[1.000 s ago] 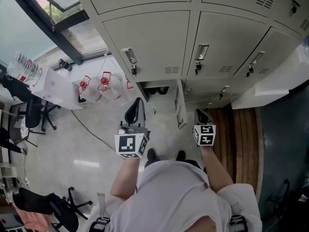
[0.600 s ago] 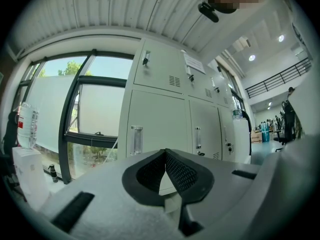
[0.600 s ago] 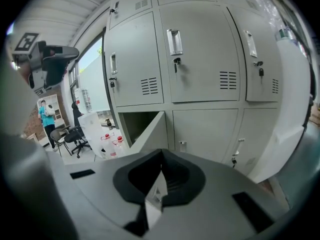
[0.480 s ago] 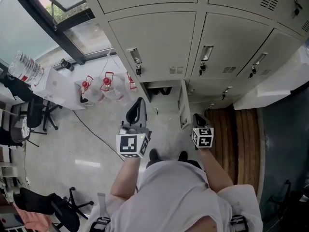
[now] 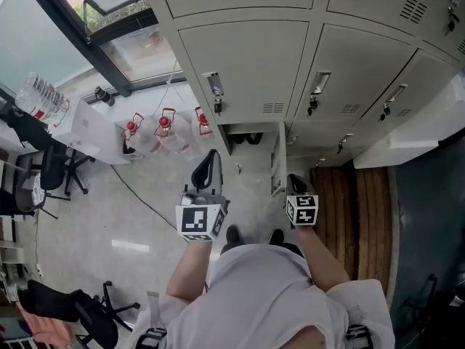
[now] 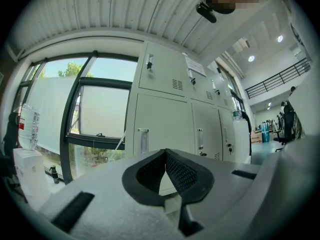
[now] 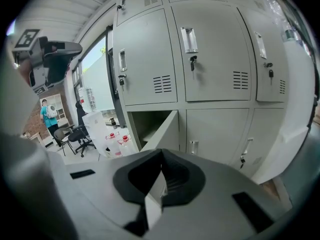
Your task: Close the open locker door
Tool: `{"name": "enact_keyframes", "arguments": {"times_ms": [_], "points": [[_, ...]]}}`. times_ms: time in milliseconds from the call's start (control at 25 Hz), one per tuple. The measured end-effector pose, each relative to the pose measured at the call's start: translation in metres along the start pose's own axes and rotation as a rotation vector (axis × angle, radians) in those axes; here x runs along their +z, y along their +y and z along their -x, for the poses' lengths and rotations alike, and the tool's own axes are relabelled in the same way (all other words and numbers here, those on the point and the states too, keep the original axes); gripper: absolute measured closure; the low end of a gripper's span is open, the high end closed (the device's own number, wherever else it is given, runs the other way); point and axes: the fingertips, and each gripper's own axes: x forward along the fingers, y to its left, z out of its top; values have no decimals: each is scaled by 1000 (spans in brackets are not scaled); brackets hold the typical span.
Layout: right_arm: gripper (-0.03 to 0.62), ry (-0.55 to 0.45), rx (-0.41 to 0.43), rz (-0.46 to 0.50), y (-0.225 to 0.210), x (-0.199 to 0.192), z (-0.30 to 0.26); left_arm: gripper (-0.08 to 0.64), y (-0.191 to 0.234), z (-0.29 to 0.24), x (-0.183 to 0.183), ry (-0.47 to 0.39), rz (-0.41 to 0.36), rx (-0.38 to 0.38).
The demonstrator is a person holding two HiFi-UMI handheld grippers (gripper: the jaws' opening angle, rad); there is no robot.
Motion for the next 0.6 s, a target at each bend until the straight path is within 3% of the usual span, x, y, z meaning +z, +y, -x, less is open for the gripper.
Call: {"name": "enact_keyframes", "arguments": {"times_ms": [600], "points": [[580,2,75,26,58,13,-29,552,41,22,-1,2,3,56]]}}
